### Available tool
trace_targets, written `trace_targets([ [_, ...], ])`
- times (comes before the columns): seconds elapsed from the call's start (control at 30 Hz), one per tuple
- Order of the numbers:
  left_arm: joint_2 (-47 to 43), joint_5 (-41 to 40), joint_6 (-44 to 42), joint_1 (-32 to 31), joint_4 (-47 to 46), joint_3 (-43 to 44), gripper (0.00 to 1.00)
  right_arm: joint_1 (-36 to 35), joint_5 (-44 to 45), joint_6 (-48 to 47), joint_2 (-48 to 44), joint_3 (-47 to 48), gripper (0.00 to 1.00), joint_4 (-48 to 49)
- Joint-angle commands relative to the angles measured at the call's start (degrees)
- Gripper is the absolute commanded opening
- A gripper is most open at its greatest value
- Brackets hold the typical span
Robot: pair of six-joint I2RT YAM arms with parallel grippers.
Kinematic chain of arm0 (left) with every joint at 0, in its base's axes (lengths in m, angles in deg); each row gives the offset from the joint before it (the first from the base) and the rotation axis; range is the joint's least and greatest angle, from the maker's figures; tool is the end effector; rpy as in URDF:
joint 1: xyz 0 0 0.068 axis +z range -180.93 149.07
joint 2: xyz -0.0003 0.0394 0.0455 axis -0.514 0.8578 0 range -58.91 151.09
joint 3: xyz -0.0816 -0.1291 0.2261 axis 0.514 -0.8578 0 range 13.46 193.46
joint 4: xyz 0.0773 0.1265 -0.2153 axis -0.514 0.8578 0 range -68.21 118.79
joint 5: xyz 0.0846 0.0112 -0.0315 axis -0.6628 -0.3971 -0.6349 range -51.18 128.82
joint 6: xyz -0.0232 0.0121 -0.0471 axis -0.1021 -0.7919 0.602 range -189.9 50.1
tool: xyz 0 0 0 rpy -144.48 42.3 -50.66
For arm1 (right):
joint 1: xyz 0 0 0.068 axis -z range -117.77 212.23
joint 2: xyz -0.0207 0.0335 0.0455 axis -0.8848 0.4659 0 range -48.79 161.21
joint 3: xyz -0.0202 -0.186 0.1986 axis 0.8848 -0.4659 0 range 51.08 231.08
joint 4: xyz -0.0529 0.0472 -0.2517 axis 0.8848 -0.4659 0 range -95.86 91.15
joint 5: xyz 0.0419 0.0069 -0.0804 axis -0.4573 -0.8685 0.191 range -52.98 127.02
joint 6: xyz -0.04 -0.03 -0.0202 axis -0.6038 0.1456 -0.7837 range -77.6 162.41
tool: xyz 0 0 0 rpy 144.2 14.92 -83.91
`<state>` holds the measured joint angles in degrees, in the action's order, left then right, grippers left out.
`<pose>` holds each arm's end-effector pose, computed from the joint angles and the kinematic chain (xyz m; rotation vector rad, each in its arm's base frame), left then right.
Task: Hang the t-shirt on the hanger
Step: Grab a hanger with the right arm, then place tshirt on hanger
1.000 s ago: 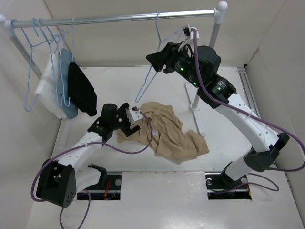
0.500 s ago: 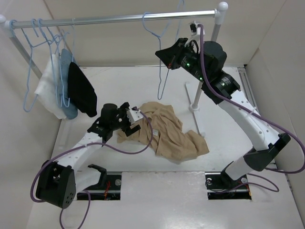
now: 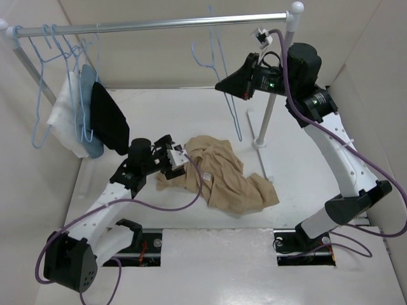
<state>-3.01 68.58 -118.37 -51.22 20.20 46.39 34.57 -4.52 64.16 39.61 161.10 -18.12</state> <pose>0.1990 -0.0923 0.2535 1.3331 1.3491 -0.1710 0.2715 0.1690 0.5277 -0.6955 1.5250 1.2161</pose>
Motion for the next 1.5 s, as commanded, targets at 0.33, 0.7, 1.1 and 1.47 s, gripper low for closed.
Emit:
trace_targets([
  [0.33,-10.63,13.66,-4.54,-0.36,-8.43,10.58,0.91,0.77,-13.83,-15.41,-7.8,-13.93,0.0,-15.09],
  [0.7,-11.7,18.31,-4.27,-3.96,-12.39,13.74,0.99,-3.71,-13.3,-18.68,-11.32,-27.31,0.0,-13.96],
  [1.1,-5.89,26.66,-8.92,-4.49,1.48,18.05,0.94,-9.69,-11.46,-23.96,-12.37,-27.31,0.0,-19.06],
  [1.47,-4.04,28.43,-3.57,-5.02,-1.12,18.58,0.19,-10.75,-11.46,-25.01,-11.06,-25.65,0.0,-20.2],
])
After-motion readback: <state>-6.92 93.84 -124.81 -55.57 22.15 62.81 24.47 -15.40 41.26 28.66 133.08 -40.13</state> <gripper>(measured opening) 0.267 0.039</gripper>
